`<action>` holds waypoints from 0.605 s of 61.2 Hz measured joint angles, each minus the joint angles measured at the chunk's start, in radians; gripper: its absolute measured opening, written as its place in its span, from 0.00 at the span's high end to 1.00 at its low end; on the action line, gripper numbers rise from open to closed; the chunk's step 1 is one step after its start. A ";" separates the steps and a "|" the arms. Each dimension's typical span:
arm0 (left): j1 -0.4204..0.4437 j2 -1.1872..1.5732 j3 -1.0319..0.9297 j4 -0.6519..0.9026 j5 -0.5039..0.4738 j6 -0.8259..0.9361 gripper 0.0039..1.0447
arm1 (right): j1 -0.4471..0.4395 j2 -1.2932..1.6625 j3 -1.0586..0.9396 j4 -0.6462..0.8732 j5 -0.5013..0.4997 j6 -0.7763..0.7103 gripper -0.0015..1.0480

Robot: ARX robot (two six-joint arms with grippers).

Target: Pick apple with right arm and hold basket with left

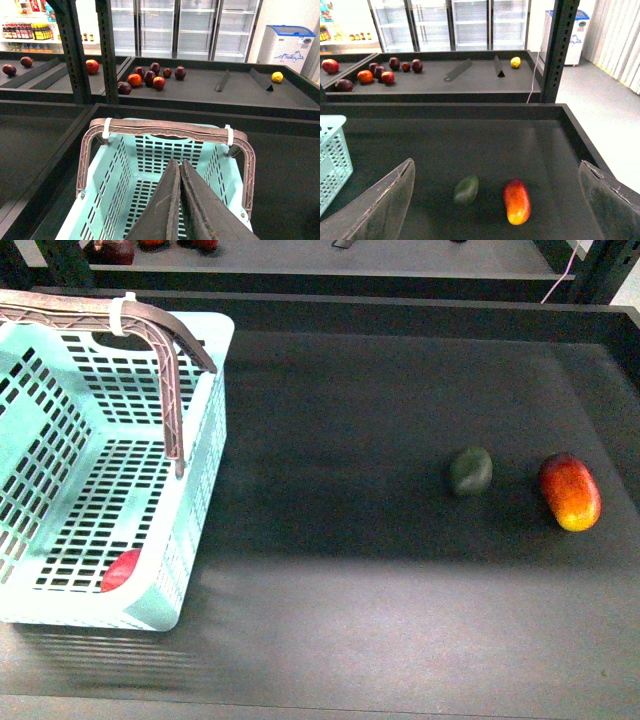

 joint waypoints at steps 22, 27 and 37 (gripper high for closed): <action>0.000 -0.227 0.000 -0.235 0.000 0.000 0.97 | 0.000 0.000 0.000 0.000 0.000 0.000 0.08; 0.000 -0.231 0.000 -0.237 0.000 0.000 0.97 | 0.000 0.000 0.000 0.000 0.000 0.000 0.08; 0.000 -0.232 0.000 -0.237 0.000 0.000 0.97 | 0.000 0.000 0.000 0.000 0.000 0.000 0.08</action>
